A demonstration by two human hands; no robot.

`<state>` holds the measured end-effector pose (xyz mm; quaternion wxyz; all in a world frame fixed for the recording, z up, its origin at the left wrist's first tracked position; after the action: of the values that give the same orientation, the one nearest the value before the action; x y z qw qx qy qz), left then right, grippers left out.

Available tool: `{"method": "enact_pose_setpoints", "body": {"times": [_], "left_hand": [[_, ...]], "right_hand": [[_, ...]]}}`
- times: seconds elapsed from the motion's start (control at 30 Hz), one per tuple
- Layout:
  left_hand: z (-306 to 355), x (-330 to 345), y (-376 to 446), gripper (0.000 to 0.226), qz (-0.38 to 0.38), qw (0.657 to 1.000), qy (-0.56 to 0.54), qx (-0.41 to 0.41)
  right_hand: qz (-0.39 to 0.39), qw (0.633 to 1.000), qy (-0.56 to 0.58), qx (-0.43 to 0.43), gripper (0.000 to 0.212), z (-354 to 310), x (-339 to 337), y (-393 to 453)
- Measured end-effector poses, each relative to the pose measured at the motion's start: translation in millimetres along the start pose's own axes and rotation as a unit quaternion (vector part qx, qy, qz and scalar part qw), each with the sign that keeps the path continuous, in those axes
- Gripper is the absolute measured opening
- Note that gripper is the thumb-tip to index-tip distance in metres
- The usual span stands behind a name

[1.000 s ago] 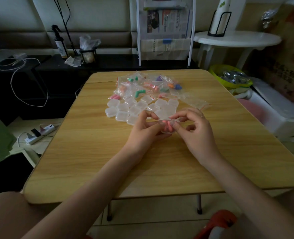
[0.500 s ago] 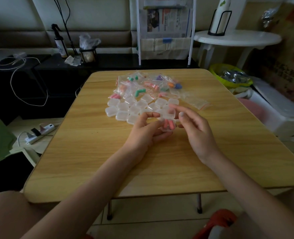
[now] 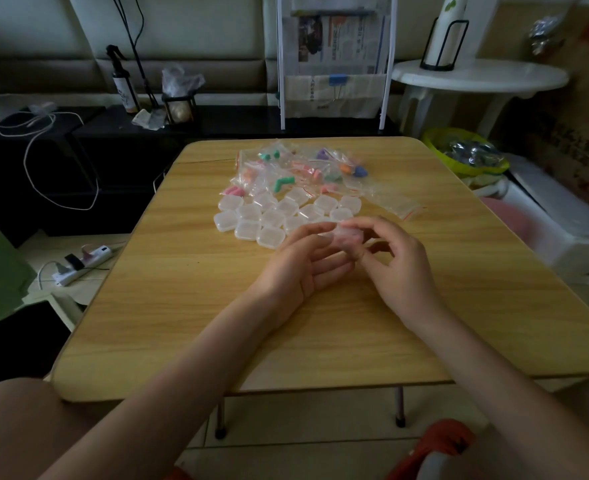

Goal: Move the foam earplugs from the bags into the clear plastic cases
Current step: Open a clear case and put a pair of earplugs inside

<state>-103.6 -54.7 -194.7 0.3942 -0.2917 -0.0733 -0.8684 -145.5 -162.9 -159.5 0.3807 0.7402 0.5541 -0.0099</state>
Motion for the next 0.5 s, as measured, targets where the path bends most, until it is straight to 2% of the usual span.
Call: {"method": "enact_pose_setpoints", "body": {"times": [0.13, 0.33, 0.43, 0.5], "left_hand": [[-2, 0, 0, 0.025, -0.001, 1.0, 0.029, 0.011], [1, 0, -1, 0.016, -0.007, 0.999, 0.031, 0.021], [4, -7, -2, 0.029, 0.027, 0.998, 0.043, 0.043], [7, -13, -2, 0.042, 0.051, 0.995, 0.055, 0.058]], "right_hand": [[0.005, 1.0, 0.014, 0.011, 0.014, 1, -3, 1], [-0.002, 1.0, -0.026, -0.008, 0.019, -1, 1, 0], [-0.012, 1.0, 0.005, -0.02, 0.011, 0, 4, 1], [-0.033, 0.999, 0.025, -0.01, 0.014, 3, 8, 1]]}}
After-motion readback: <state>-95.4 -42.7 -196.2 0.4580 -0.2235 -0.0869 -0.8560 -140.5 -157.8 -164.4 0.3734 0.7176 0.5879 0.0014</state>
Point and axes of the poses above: each hand's wrist, its own y-axis towards the middle knuckle, its own x-axis out of the palm, z = x × y, the point moved 8 cm from there along y, towards the middle knuckle, and after that the axes turned 5 degrees about -z, right-handed, at the moved point
